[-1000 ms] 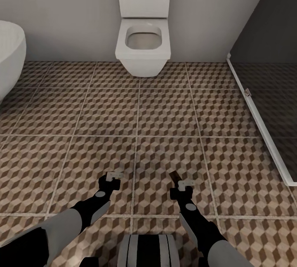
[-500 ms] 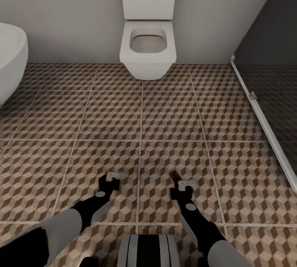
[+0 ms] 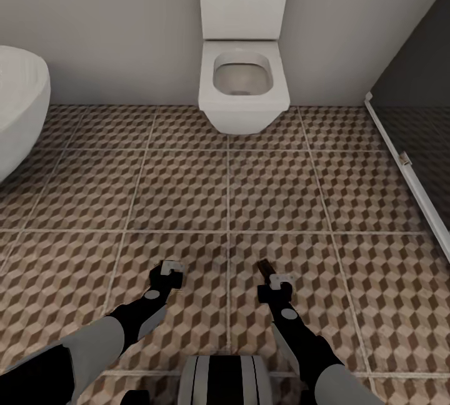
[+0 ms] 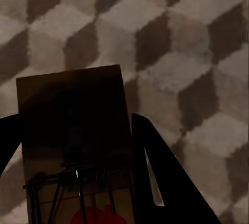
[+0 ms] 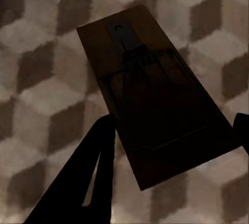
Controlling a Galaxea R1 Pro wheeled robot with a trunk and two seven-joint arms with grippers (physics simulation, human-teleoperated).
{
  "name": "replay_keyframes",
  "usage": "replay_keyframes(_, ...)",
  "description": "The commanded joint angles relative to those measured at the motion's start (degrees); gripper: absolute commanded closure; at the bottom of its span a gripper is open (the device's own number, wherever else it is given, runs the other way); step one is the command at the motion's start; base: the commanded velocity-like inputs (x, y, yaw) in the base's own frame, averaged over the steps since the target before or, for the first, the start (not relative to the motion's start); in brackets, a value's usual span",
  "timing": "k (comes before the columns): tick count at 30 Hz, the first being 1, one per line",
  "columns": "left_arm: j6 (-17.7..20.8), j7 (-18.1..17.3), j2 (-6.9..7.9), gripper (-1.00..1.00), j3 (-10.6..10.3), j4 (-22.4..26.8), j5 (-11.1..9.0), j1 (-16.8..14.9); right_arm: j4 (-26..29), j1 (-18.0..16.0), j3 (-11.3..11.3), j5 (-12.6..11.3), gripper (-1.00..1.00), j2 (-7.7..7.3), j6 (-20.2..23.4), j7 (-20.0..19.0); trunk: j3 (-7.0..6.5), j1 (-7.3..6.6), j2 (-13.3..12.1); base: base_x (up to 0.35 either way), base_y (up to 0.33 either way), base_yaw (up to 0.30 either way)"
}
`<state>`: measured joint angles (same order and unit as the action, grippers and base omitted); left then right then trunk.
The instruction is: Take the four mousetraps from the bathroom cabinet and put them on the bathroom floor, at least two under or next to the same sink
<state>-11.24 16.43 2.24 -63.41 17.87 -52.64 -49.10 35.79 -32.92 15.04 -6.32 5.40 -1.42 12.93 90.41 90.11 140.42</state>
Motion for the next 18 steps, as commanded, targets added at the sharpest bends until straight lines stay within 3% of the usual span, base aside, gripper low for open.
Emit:
replay_keyframes(1, -0.1, 0.5, 0.06, 1.0, -0.5, 0.1, -0.3, 0.0, 0.0, 0.0, 0.3, -0.7, 1.0, -0.04, -0.2, 0.2, 0.03, 0.02, 0.0, 0.325, 0.063, 0.0)
replay_keyframes(10, -0.1, 0.5, 0.05, 1.0, -0.5, 0.1, -0.2, 0.0, 0.0, 0.0, 0.3, -0.7, 1.0, -0.04, -0.2, 0.2, 0.03, 0.02, 0.0, 0.339, 0.003, 0.0)
replay_keyframes(18, -0.1, 0.5, 0.05, 1.0, -0.5, 0.1, -0.3, 0.0, 0.0, 0.0, 0.3, -0.7, 1.0, -0.04, -0.2, 0.2, 0.03, 0.02, 0.0, 0.32, -0.12, 0.0)
